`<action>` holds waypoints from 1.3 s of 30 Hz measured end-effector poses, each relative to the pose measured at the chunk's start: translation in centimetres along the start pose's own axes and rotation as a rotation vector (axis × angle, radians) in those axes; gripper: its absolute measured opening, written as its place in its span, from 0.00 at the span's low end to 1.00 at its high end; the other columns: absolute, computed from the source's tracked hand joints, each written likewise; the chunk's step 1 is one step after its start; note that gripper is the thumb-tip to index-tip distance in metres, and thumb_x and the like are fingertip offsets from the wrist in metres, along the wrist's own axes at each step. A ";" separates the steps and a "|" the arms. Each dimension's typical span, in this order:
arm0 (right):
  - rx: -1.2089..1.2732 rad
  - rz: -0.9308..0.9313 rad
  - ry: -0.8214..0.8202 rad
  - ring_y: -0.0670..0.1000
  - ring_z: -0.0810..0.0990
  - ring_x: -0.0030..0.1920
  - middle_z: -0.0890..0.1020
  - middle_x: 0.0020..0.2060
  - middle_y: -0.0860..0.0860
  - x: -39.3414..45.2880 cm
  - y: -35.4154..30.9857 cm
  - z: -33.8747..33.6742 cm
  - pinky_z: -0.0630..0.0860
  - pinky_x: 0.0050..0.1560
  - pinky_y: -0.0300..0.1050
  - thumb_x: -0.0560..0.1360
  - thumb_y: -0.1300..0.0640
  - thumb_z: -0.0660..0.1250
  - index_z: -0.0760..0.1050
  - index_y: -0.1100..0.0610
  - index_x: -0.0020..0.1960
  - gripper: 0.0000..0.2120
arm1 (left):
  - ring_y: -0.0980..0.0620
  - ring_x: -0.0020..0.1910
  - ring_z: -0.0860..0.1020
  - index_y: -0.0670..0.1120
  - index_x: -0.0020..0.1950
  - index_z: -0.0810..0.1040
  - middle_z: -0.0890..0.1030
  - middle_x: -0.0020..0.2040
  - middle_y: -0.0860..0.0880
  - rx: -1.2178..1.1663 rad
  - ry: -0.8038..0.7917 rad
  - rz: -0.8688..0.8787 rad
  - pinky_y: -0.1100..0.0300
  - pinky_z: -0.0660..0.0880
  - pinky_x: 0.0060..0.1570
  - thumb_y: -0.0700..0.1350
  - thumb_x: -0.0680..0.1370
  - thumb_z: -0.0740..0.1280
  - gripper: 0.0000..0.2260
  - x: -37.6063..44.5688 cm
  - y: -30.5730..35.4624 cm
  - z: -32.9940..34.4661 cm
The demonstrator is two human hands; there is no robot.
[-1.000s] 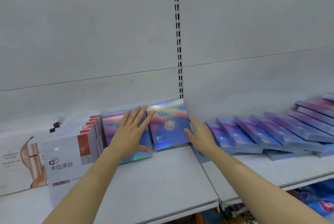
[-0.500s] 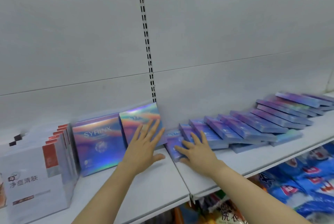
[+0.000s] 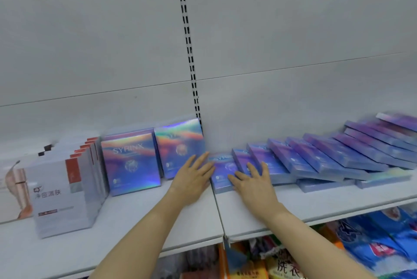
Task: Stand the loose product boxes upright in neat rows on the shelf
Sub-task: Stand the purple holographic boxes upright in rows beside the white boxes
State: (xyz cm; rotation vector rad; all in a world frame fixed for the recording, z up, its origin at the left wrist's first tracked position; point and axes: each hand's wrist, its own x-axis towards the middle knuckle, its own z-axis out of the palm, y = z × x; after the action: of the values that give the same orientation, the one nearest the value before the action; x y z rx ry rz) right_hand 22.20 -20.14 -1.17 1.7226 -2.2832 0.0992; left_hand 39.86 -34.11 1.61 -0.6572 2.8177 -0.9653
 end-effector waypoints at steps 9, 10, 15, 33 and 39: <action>-0.141 -0.074 -0.035 0.65 0.78 0.61 0.84 0.51 0.48 -0.9 0.1 -0.9 0.56 0.64 0.71 0.71 0.45 0.73 0.81 0.48 0.60 0.19 | 0.44 0.77 0.61 0.51 0.74 0.71 0.69 0.75 0.54 0.000 0.029 -0.023 0.47 0.65 0.71 0.51 0.81 0.49 0.24 -1.4 -0.4 -0.4; -0.127 -0.068 0.010 0.65 0.80 0.56 0.85 0.45 0.47 -0.6 0.4 -0.6 0.57 0.63 0.70 0.67 0.45 0.77 0.83 0.49 0.54 0.18 | 0.43 0.79 0.55 0.51 0.77 0.66 0.65 0.78 0.53 0.009 0.027 -0.022 0.46 0.59 0.74 0.51 0.82 0.49 0.24 -1.3 -0.5 -0.5; -0.088 -0.053 -0.105 0.63 0.76 0.62 0.85 0.43 0.48 0.5 -1.1 -2.0 0.48 0.67 0.75 0.74 0.34 0.57 0.83 0.49 0.49 0.23 | 0.43 0.80 0.40 0.50 0.82 0.50 0.49 0.82 0.51 0.042 -0.022 0.018 0.41 0.41 0.76 0.47 0.84 0.51 0.25 -1.1 -1.0 -1.3; -0.068 -0.206 -0.133 0.64 0.84 0.45 0.85 0.51 0.53 1.3 -2.8 0.0 0.80 0.36 0.61 0.72 0.46 0.54 0.83 0.51 0.45 0.20 | 0.42 0.80 0.45 0.46 0.81 0.49 0.50 0.81 0.48 -0.021 -0.051 -0.001 0.44 0.50 0.76 0.44 0.83 0.54 0.28 -0.2 -2.0 0.0; 0.138 -0.270 0.281 0.55 0.84 0.52 0.85 0.51 0.52 -2.5 -1.9 -2.3 0.80 0.52 0.49 0.65 0.51 0.76 0.83 0.53 0.56 0.20 | 0.45 0.77 0.59 0.43 0.79 0.59 0.60 0.79 0.45 -0.685 0.036 -0.372 0.53 0.60 0.73 0.49 0.85 0.54 0.23 1.0 2.9 -2.8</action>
State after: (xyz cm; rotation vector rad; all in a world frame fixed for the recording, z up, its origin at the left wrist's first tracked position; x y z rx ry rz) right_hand 25.09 -17.84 0.20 1.9288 -1.8670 0.4237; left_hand 37.23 -30.86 2.15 -1.2658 3.0992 0.0119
